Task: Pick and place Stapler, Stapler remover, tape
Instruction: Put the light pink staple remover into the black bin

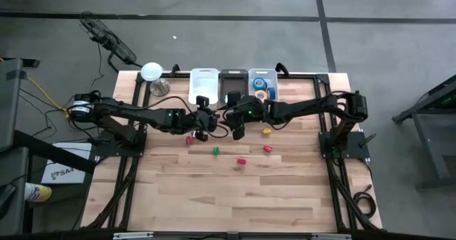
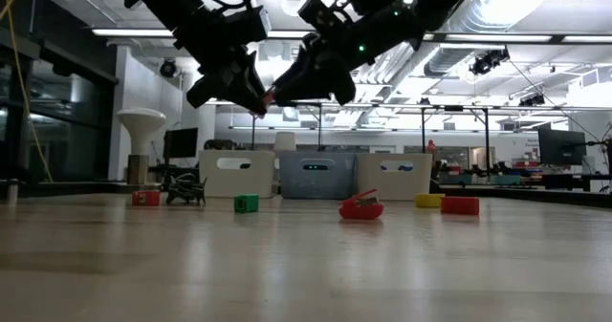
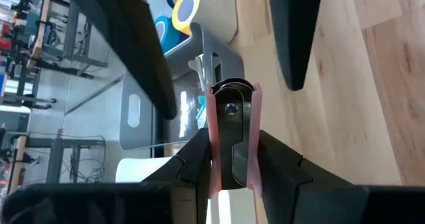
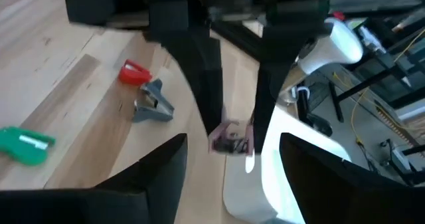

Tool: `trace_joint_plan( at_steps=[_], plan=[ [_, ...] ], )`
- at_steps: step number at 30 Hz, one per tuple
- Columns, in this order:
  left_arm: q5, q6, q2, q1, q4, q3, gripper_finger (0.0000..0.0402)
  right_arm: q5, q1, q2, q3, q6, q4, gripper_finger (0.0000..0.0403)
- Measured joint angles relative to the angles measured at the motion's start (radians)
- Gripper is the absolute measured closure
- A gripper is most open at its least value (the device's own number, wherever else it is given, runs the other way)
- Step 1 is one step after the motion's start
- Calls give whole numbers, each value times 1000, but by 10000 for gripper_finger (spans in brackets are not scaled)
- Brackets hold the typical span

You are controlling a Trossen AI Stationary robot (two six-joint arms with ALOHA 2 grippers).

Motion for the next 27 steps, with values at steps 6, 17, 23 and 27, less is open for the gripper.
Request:
trace_joint_plan(
  at_steps=[6,17,23,27],
  plan=[
    [3,0,0,0,0,0,315,-1,0,0,0,0,19,193],
    [5,0,0,0,10,0,315,-5,0,0,0,0,13,231],
    [7,0,0,0,27,0,315,7,0,0,0,0,3,233],
    [11,1,0,0,51,0,315,8,0,0,0,0,3,237]
  ],
)
